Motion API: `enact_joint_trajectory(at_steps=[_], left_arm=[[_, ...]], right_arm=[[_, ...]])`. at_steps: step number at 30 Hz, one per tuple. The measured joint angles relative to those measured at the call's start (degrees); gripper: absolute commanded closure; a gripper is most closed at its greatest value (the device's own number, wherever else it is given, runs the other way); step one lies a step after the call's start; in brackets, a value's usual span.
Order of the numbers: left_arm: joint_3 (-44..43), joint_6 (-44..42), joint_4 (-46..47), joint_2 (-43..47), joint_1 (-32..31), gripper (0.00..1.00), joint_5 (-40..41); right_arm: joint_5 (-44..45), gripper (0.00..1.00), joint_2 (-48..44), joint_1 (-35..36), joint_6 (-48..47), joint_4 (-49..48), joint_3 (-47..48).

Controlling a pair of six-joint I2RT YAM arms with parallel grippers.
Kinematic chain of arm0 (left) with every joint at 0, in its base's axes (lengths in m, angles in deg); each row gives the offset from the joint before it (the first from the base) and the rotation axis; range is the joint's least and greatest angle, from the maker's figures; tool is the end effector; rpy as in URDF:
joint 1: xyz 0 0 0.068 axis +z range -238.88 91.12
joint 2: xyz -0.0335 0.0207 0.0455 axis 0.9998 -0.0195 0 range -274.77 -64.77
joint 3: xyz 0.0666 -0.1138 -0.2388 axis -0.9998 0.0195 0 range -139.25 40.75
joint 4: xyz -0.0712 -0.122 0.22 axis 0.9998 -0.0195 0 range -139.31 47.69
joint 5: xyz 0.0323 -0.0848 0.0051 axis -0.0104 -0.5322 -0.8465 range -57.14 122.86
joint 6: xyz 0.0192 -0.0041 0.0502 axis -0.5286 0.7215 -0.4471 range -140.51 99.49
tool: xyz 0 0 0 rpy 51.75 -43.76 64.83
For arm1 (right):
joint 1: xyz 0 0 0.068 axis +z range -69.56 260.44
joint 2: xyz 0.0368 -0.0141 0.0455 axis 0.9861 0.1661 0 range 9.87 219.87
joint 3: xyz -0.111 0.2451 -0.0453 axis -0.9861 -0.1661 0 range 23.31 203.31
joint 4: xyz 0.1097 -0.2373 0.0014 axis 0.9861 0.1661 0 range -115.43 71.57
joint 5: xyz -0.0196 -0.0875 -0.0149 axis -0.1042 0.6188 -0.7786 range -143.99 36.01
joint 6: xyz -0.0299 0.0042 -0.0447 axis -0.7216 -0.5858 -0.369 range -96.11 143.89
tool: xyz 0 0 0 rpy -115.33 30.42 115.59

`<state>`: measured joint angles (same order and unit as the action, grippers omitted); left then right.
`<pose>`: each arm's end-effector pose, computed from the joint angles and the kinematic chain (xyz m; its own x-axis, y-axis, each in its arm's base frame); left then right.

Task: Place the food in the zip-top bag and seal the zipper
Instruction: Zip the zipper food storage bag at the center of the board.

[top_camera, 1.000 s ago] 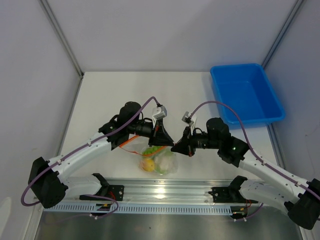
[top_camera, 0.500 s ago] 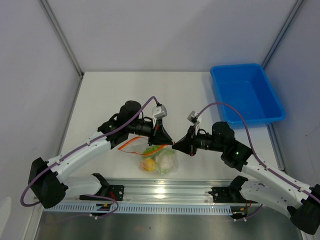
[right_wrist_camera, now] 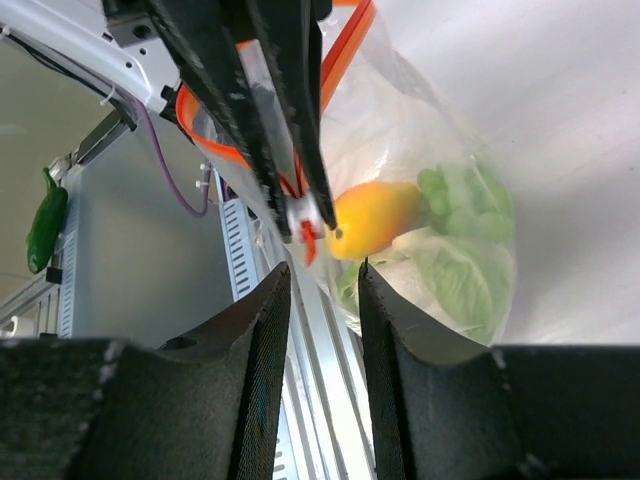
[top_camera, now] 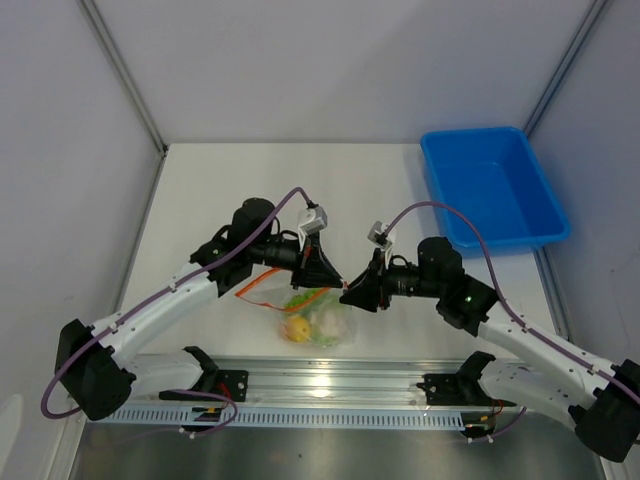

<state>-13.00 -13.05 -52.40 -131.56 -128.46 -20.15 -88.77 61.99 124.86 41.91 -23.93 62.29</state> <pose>0.1791 -0.1849 0.3218 -0.4235 0.2486 -0.8711 0.9022 0.0283 -0.4305 0.1356 0.1615 0.2985 -0.4714 -0.1062 -0.8755 -0.8657 0.2452 0.4364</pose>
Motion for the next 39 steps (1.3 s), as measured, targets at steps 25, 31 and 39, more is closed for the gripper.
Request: enact_joint_trajectory(at_steps=[25, 31, 39], left_arm=[[0.6, 1.6, 2.6, 0.5, 1.5, 1.00, -2.0], [0.6, 1.6, 2.7, 0.5, 1.7, 0.99, -0.9], [0.6, 1.5, 2.1, 0.5, 2.3, 0.99, 0.3]], right_arm=[[0.6, 1.00, 3.1, 0.0, 4.3, -12.8, -3.7], [5.4, 1.00, -2.3, -1.6, 7.9, -16.7, -8.0], [4.8, 1.00, -2.9, -3.3, 10.4, -18.5, -9.1]])
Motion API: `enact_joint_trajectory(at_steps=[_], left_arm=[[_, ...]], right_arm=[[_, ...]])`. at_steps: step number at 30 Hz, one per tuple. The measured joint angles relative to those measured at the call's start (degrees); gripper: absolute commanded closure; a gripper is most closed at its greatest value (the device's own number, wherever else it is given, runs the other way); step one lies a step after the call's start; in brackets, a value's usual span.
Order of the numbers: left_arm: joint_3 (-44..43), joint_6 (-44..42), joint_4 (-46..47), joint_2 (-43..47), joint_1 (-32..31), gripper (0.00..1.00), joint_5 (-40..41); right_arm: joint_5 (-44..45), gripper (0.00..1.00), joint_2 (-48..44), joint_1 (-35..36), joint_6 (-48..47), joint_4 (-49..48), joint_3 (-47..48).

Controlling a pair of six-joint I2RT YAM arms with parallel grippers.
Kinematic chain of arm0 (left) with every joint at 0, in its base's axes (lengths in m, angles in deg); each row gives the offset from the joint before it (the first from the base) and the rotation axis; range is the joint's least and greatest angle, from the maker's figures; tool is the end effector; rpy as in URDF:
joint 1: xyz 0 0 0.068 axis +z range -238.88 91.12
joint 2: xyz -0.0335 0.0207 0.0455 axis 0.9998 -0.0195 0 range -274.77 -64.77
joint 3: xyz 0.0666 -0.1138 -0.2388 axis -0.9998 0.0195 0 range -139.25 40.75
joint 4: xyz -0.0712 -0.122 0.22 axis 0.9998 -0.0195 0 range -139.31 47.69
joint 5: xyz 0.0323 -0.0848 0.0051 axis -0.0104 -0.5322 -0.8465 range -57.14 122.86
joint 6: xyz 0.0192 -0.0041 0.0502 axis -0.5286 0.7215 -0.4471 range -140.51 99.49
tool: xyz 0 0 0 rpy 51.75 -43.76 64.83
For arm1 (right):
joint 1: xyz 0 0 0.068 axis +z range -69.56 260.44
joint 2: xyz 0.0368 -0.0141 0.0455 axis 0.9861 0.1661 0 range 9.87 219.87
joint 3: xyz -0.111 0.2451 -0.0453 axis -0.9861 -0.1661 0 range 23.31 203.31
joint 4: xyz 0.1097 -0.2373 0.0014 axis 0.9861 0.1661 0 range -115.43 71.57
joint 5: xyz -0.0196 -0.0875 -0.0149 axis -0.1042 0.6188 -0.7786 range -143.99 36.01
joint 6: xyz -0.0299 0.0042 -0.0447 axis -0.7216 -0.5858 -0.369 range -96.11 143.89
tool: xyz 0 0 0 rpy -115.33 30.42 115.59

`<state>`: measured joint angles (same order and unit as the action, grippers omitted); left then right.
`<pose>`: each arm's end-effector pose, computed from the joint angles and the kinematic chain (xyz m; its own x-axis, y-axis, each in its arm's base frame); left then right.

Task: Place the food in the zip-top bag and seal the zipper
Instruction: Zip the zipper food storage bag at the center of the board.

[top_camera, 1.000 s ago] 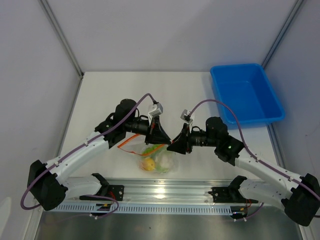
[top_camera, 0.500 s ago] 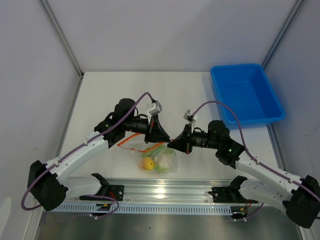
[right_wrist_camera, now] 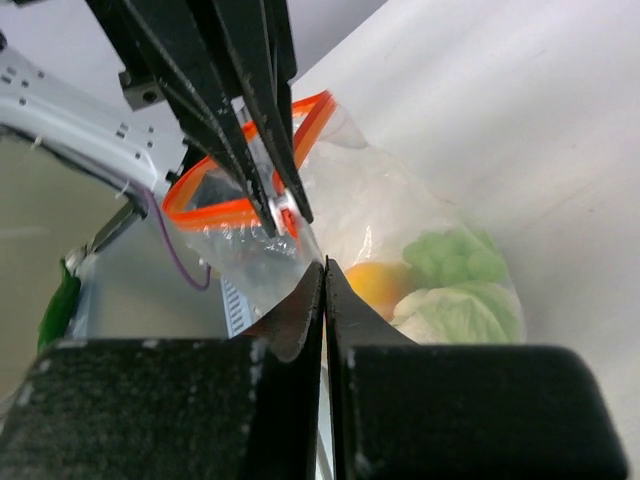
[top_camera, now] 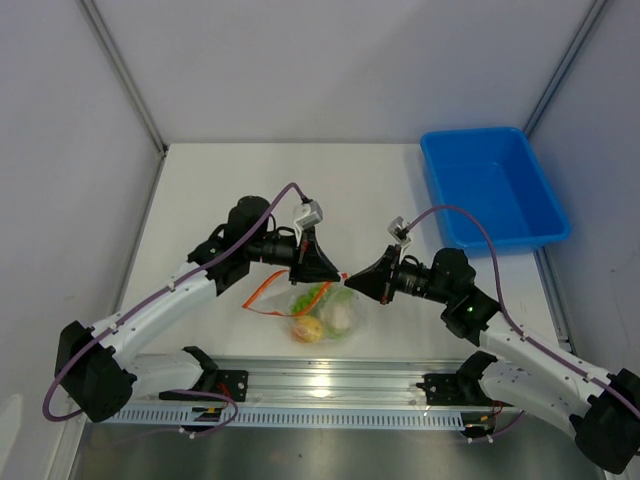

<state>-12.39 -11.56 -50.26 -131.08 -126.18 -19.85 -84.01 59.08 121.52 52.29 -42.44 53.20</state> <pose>0.1859 -0.1772 0.3234 -0.4321 0.2106 -0.8769 0.9013 0.0658 -0.4283 0.1414 0.1471 0.2847 -0.4765 0.1309 -0.8693 -0.8175 0.2977 0.4930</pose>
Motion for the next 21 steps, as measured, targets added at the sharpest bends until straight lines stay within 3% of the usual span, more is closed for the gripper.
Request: enact_joint_trajectory(at_steps=[2, 5, 6, 8, 21], left_arm=[[0.0, 0.0, -0.2, 0.0, 0.1, 0.99, -0.1], [0.0, 0.0, -0.6, 0.0, 0.3, 1.00, -0.2], [0.0, 0.1, -0.7, 0.0, 0.4, 1.00, -0.2], [0.0, 0.1, -0.7, 0.0, 0.4, 0.99, -0.3], [0.0, 0.8, 0.2, 0.0, 0.5, 0.99, -3.1]], right_arm=[[-2.1, 1.00, 0.9, -0.3, -1.1, 0.7, 0.6], [-4.3, 0.86, 2.8, -0.1, -4.0, 4.4, 3.2], [-4.6, 0.75, 2.9, 0.0, -5.0, 5.7, 4.0], [-5.2, 0.68, 3.0, 0.3, -7.2, 8.3, 5.5], [-8.9, 0.69, 9.1, 0.6, -12.2, 12.9, 9.7]])
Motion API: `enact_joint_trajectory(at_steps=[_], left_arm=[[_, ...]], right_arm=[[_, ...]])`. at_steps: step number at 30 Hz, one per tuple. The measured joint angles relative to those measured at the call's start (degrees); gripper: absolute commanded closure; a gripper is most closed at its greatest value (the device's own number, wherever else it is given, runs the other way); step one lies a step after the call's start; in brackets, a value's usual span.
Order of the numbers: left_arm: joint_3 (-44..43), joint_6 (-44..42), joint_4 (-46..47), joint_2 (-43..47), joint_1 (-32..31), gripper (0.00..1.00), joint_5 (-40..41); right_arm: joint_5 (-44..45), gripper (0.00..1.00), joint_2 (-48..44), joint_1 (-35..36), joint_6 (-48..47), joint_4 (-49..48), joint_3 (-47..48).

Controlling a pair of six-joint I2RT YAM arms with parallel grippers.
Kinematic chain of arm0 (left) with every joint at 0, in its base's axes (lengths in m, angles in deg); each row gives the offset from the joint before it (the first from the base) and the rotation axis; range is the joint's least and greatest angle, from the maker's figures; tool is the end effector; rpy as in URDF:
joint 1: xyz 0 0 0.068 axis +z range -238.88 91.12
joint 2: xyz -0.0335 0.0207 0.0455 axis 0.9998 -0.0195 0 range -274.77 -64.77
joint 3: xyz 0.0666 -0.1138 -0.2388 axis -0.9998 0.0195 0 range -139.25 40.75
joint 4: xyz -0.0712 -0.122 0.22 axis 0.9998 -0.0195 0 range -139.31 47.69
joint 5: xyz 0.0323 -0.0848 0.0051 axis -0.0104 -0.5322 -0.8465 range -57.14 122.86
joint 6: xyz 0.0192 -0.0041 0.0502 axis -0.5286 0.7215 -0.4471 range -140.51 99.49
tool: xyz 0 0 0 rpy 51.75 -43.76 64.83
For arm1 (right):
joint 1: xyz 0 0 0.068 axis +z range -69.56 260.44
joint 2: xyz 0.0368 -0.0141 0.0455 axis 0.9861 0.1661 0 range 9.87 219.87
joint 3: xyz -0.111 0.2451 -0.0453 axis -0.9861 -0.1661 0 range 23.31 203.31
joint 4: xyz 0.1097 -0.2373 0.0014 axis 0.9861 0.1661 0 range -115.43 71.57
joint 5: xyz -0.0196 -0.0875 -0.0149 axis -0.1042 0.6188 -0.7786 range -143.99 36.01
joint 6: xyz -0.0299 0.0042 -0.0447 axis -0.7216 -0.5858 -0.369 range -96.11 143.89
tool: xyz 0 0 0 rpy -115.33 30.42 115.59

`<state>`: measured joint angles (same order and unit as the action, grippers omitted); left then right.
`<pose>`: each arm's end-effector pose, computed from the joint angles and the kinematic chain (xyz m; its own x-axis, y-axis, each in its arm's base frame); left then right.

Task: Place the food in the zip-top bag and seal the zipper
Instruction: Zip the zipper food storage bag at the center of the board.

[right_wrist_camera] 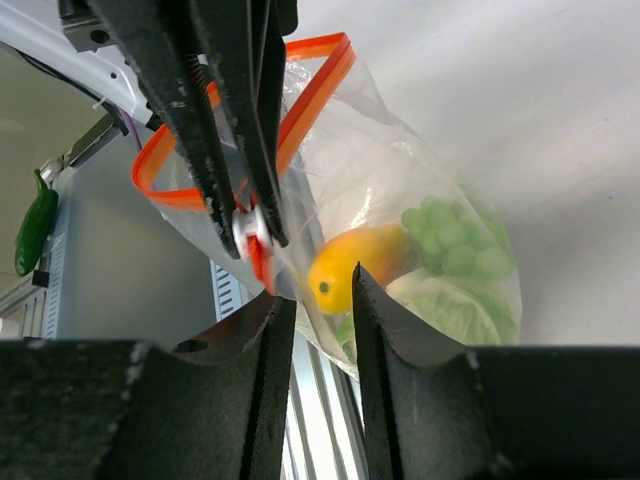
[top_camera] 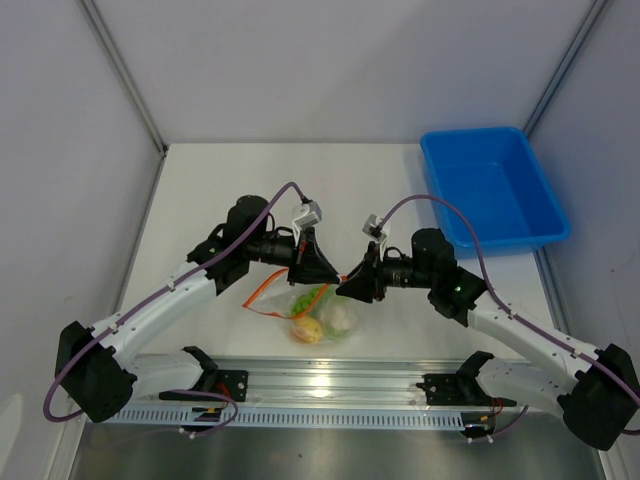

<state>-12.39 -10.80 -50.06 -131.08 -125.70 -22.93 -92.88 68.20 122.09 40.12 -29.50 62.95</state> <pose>0.1856 -0.1757 0.3242 -0.4429 0.2130 -0.8709 0.8934 0.0234 -0.4486 0.1577 0.1703 0.2908 -0.4525 -0.1113 -0.8848 -0.8798 0.2176 0.4226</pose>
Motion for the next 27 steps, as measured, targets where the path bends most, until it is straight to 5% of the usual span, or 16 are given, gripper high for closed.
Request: enact_joint_trajectory(at_steps=[12, 16, 27], left_arm=[[0.0, 0.8, 0.4, 0.0, 0.3, 0.99, -0.4], [0.0, 0.8, 0.4, 0.0, 0.4, 1.00, -0.3], [-0.1, 0.6, -0.1, -0.1, 0.5, 0.99, 1.9]], right_arm=[[-4.3, 0.76, 4.4, 0.8, 0.0, -0.9, 2.3], [-4.6, 1.00, 4.5, 1.4, -0.5, -0.9, 2.7], [-1.6, 1.00, 4.4, 1.6, 2.3, -1.8, 2.6]])
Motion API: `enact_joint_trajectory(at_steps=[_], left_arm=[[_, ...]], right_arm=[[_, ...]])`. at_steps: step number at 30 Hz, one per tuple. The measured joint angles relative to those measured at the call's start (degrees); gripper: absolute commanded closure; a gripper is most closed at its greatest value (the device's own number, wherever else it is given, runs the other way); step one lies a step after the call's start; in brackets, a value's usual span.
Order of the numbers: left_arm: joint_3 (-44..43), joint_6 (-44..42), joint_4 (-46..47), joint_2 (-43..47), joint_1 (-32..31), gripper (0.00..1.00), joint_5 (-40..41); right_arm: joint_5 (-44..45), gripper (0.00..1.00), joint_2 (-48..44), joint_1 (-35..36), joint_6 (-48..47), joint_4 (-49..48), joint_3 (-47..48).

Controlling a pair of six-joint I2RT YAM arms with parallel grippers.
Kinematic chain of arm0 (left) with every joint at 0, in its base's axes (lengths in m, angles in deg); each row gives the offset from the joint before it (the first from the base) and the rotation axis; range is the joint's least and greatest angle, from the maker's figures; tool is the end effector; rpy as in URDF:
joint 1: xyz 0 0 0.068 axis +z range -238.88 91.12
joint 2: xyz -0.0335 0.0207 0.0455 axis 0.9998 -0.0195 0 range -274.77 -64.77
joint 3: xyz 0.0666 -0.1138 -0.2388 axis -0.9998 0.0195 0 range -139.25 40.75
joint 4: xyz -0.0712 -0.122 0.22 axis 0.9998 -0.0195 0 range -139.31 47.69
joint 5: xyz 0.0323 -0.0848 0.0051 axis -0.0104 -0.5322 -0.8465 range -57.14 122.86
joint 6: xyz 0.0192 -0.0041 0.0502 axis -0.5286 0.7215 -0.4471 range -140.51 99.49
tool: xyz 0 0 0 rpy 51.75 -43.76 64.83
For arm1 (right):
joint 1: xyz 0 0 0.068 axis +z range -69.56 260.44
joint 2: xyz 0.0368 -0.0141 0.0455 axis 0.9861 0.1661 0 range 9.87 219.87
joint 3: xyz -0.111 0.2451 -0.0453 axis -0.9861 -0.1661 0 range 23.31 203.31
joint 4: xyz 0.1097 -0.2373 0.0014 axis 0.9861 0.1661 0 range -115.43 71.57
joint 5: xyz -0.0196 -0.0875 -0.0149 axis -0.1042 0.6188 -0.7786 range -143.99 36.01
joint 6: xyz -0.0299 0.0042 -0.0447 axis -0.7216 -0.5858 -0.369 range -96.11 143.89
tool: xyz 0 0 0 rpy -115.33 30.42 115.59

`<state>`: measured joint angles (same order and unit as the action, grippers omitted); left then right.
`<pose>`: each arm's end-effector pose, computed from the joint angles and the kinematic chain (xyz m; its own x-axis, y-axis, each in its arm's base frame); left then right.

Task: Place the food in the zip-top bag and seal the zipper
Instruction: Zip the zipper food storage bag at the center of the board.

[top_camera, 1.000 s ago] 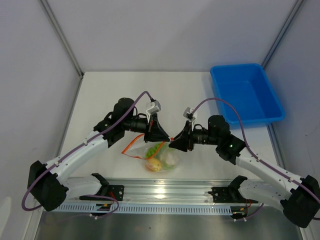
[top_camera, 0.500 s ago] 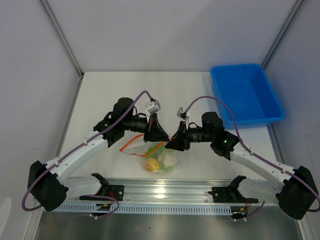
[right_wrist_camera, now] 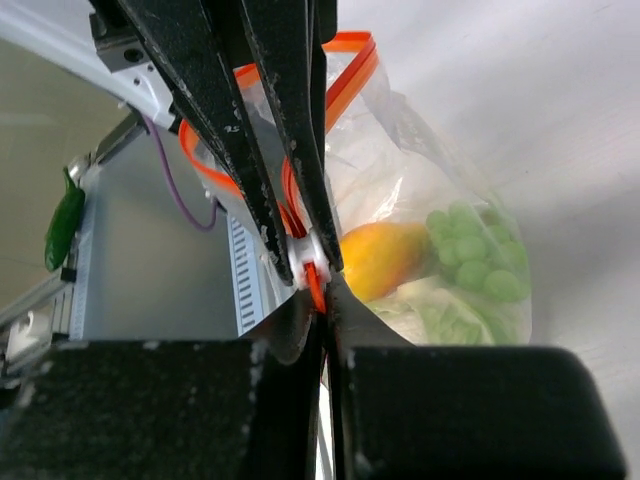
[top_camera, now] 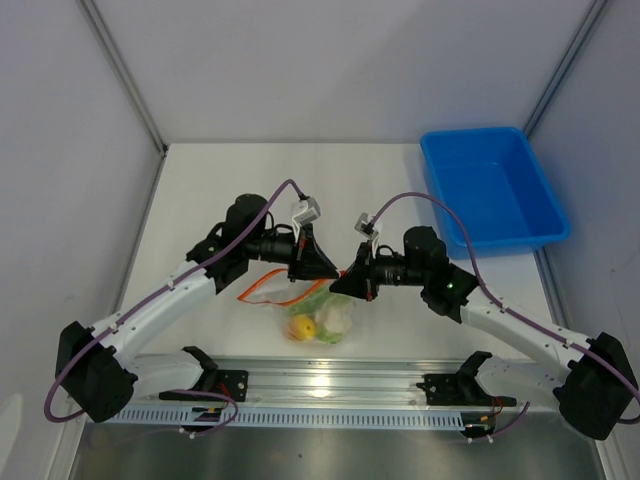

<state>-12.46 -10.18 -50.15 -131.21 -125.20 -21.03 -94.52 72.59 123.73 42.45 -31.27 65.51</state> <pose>0.1887 -0.1744 0.3236 -0.4565 0.2043 -0.8660 0.8890 0.0660 -0.4530 0.1640 0.1864 0.2928 -0.4864 -0.1258 -0.8646 -0.8691 0.1711 0.4640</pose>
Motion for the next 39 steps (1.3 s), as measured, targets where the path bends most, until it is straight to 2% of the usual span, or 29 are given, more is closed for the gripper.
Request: enact_joint_trajectory(at_steps=[8, 16, 29, 30, 31, 34, 39], left_arm=[[-0.9, -1.0, -1.9, -0.7, 0.0, 0.99, 2.9], [-0.9, -1.8, -2.0, -0.4, 0.0, 1.00, 3.3], [-0.9, -2.4, -2.4, -0.2, 0.0, 0.99, 3.3], [-0.9, -2.4, -2.4, -0.2, 0.0, 1.00, 3.3], [-0.9, -2.4, -2.5, -0.2, 0.0, 0.99, 3.2], [-0.9, -2.4, -3.8, -0.2, 0.0, 0.99, 2.8], [-0.9, -2.4, -4.4, -0.2, 0.0, 0.99, 1.9]], right_arm=[[7.5, 1.00, -2.4, 0.5, 5.8, -3.8, -3.3], [11.4, 1.00, -3.8, 0.6, 7.0, -3.8, -3.9], [12.9, 1.00, -7.6, -2.0, 7.2, -1.2, -4.1], [12.0, 0.95, -7.8, -2.3, 6.8, -0.9, -4.1], [11.1, 0.77, -7.8, -2.6, 6.3, -0.5, -4.1], [7.9, 0.61, -7.3, -3.2, 3.1, 4.2, -1.9], [3.3, 0.57, -4.1, -3.5, -4.5, 13.2, 6.8]])
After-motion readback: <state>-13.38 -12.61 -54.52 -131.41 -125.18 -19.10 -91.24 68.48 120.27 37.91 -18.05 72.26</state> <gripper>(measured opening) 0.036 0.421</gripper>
